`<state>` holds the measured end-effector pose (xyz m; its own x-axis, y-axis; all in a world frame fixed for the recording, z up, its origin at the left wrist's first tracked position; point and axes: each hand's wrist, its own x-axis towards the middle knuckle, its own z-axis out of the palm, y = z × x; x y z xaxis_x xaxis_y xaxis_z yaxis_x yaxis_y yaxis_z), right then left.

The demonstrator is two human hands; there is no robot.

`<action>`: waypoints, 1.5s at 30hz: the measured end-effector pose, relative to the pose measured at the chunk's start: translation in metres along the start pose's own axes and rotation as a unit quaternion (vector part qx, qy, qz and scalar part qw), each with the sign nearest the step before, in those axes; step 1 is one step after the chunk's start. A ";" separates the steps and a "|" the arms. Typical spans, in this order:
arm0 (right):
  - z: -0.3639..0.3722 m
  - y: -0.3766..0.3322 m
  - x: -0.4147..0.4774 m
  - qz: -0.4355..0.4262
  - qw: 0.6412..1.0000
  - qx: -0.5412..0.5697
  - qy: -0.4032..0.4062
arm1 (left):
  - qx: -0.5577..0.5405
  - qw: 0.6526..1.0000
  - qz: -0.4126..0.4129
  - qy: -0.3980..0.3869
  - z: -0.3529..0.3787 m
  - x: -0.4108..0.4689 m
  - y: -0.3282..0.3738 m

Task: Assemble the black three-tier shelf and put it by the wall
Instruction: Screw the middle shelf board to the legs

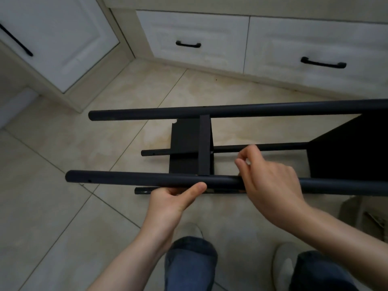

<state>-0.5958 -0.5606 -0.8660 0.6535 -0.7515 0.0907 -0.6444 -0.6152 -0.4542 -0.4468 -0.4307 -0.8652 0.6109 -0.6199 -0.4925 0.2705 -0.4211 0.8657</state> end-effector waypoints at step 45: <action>0.030 -0.005 0.065 0.050 0.854 0.328 -0.401 | 0.524 0.674 0.470 -0.224 -0.033 0.047 0.032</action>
<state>-0.5378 -0.5993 -0.8848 0.8398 -0.2257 -0.4937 -0.5232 -0.0943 -0.8470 -0.3852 -0.4509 -0.8578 -0.2044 -0.9777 0.0488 -0.8972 0.2071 0.3900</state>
